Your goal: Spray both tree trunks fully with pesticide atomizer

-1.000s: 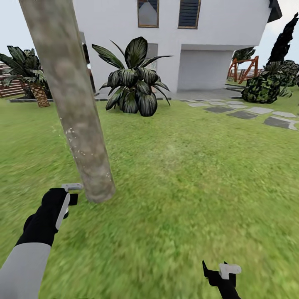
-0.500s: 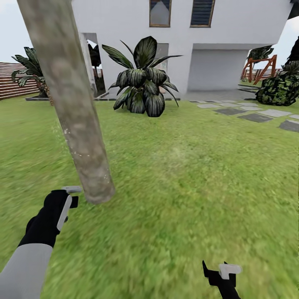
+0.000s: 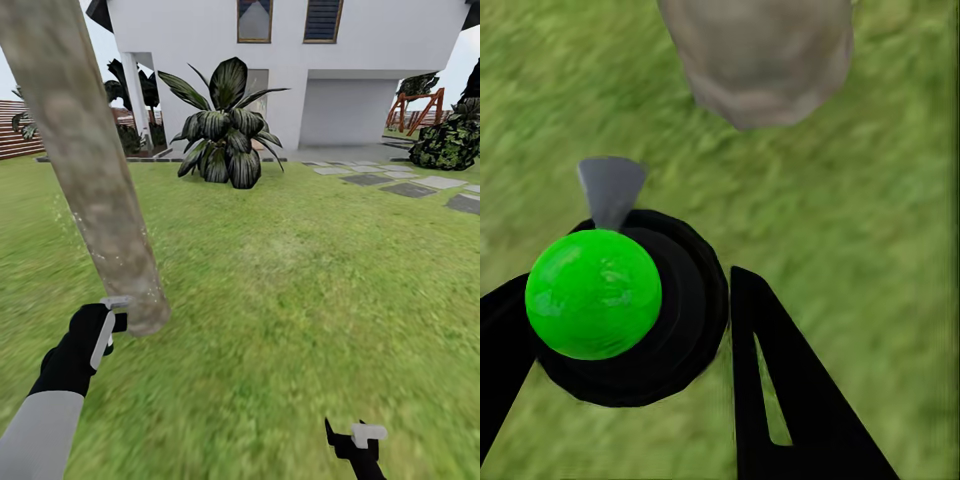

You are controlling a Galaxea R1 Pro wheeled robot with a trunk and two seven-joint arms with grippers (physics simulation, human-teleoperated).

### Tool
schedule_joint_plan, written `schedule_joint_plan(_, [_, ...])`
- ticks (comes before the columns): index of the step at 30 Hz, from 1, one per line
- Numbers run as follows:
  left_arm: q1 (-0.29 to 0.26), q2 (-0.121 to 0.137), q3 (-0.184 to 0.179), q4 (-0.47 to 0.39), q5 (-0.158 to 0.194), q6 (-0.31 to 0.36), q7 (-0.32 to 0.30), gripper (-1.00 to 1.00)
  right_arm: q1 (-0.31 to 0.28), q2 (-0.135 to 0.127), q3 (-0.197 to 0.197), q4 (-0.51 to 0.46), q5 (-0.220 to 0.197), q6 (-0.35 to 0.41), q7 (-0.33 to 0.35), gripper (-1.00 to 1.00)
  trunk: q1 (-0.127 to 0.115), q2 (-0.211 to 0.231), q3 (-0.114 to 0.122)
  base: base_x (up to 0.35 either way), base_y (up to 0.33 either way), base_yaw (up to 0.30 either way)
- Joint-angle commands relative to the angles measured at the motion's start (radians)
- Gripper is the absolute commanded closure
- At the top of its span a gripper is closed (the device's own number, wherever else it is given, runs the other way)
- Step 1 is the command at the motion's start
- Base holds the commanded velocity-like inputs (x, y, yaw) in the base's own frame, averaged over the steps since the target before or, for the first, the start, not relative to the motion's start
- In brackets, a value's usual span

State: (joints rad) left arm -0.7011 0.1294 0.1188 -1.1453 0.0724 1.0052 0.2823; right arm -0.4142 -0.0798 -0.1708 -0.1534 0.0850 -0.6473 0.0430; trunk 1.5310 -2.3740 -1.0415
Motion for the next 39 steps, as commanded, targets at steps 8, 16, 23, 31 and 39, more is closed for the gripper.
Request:
schedule_joint_plan(8, [-0.005, 0.001, -0.002, -0.002, -0.002, 0.002, -0.002, 1.00, 0.000, 0.000, 0.000, 0.000, 0.001, 0.000, 0.000, -1.00, 0.000, 0.000, 0.000, 0.268, -0.005, 0.050])
schedule_joint_plan(16, [-0.063, 0.006, -0.003, -0.002, -0.001, 0.016, -0.004, 1.00, 0.000, 0.000, 0.000, 0.000, 0.001, 0.000, 0.000, -1.00, 0.000, 0.000, 0.000, 0.011, 0.000, 0.267])
schedule_joint_plan(23, [-0.069, 0.000, -0.016, -0.078, 0.000, 0.018, -0.006, 1.00, 0.000, 0.000, 0.000, 0.000, 0.001, 0.000, 0.000, -1.00, 0.000, 0.000, 0.000, 0.000, 0.000, 0.117])
schedule_joint_plan(31, [-0.080, -0.002, -0.016, -0.089, 0.001, 0.020, -0.010, 1.00, 0.000, -0.002, 0.000, 0.000, 0.001, 0.000, 0.001, -1.00, 0.000, 0.000, 0.000, 0.000, 0.000, 0.001])
schedule_joint_plan(39, [-0.095, -0.026, -0.018, -0.206, 0.012, 0.023, -0.014, 1.00, 0.000, -0.002, 0.000, 0.000, 0.001, 0.000, 0.002, -1.00, 0.000, 0.000, 0.000, 0.000, 0.000, 0.000])
